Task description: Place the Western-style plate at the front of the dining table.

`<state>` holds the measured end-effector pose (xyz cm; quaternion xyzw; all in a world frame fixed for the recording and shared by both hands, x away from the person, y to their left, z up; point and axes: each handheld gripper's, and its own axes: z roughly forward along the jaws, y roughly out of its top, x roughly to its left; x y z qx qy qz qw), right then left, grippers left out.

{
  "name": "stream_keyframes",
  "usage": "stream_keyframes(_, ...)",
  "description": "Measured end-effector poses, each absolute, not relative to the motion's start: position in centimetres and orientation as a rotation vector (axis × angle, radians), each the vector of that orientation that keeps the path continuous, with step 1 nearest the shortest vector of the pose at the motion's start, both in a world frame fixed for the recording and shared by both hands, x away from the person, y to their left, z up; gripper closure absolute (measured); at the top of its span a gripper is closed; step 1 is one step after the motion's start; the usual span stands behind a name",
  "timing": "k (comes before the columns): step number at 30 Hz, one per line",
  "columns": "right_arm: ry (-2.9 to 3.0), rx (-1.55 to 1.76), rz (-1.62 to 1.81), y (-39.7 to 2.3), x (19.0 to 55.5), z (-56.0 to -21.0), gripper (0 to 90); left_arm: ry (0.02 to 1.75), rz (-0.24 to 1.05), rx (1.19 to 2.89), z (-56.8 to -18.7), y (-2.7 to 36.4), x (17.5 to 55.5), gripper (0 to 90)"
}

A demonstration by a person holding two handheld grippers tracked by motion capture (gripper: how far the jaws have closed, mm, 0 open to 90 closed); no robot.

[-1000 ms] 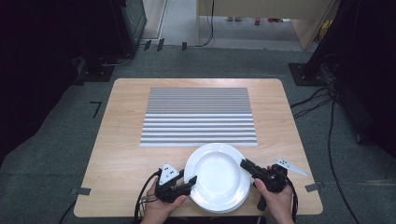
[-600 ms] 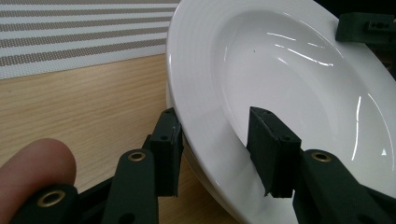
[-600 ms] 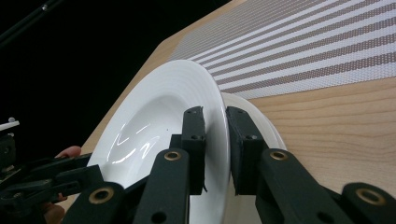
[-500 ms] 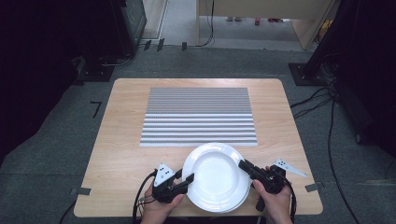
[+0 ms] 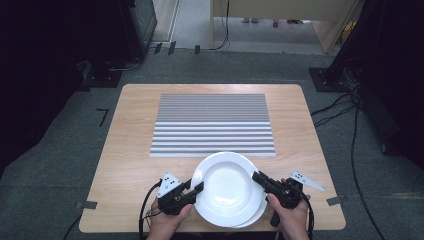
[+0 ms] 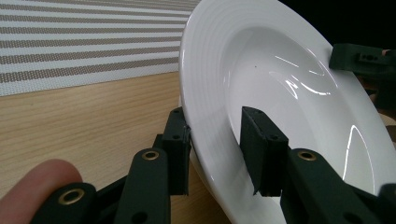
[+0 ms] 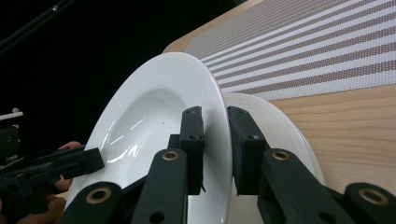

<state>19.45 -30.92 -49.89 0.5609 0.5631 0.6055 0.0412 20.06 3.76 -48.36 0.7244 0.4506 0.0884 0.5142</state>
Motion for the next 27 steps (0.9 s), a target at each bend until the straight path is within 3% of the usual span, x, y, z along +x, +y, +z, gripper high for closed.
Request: stream_keyframes(27, 1.694, 1.570, 1.854, -28.4, 23.3, -46.4, 76.6, 1.151, 0.169, 1.652, -46.2, 5.7, 25.1, 70.6)
